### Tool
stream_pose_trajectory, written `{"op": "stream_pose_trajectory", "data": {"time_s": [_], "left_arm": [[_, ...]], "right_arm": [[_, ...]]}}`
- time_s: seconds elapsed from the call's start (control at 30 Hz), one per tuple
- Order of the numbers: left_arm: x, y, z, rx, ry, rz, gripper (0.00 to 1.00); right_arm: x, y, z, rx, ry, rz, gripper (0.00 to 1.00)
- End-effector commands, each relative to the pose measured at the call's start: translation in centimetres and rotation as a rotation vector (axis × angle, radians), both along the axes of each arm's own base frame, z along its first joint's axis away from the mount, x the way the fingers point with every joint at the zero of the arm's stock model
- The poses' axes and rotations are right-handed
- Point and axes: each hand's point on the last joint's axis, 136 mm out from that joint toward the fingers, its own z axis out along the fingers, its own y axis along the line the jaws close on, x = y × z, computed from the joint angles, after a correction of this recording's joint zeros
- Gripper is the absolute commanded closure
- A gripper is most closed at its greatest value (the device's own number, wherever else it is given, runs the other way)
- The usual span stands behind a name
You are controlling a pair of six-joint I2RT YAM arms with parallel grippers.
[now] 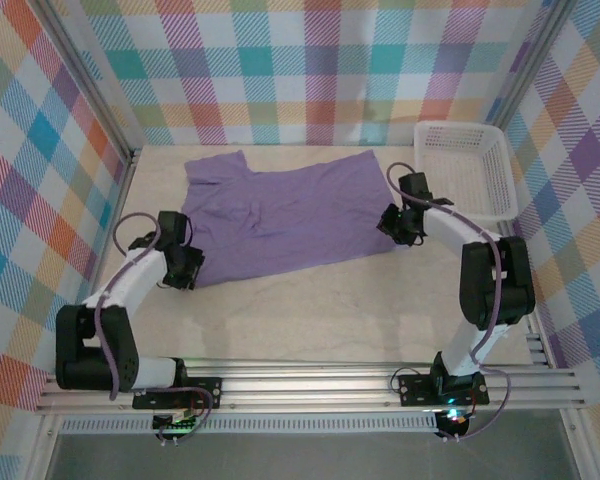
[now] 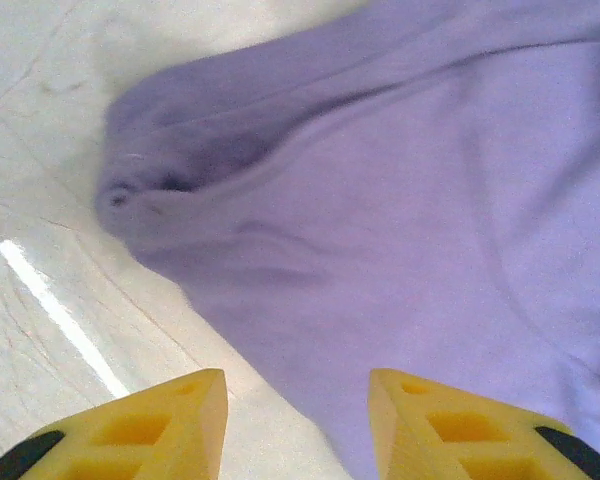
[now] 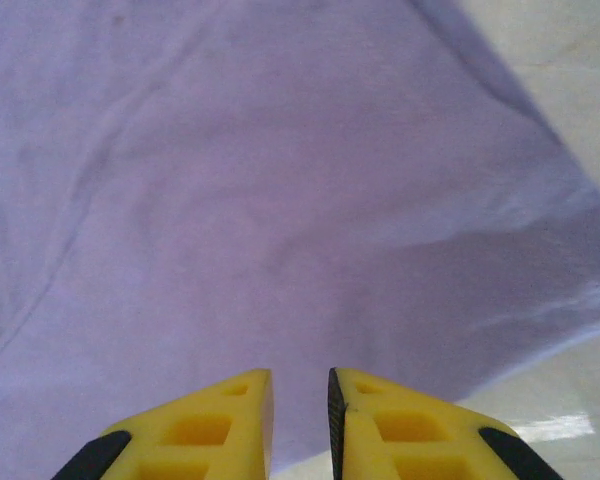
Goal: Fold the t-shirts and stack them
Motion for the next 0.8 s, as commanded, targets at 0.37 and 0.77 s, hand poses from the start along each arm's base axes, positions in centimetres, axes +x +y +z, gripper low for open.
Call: {"op": "stream_pose_trajectory", "data": {"time_s": [0.37, 0.77], "left_arm": [[7.6, -3.7, -2.3, -0.051, -0.058, -0.083, 0.63], [0.1, -1.0, -6.8, 0.043, 0.190, -0.102, 0.65]], "right_arm": [[0.7, 1.2, -4.2, -0.121, 0.127, 0.045, 0.76], [-6.6, 0.0, -7.0, -0.236, 0.357, 0.160, 0.71]]}}
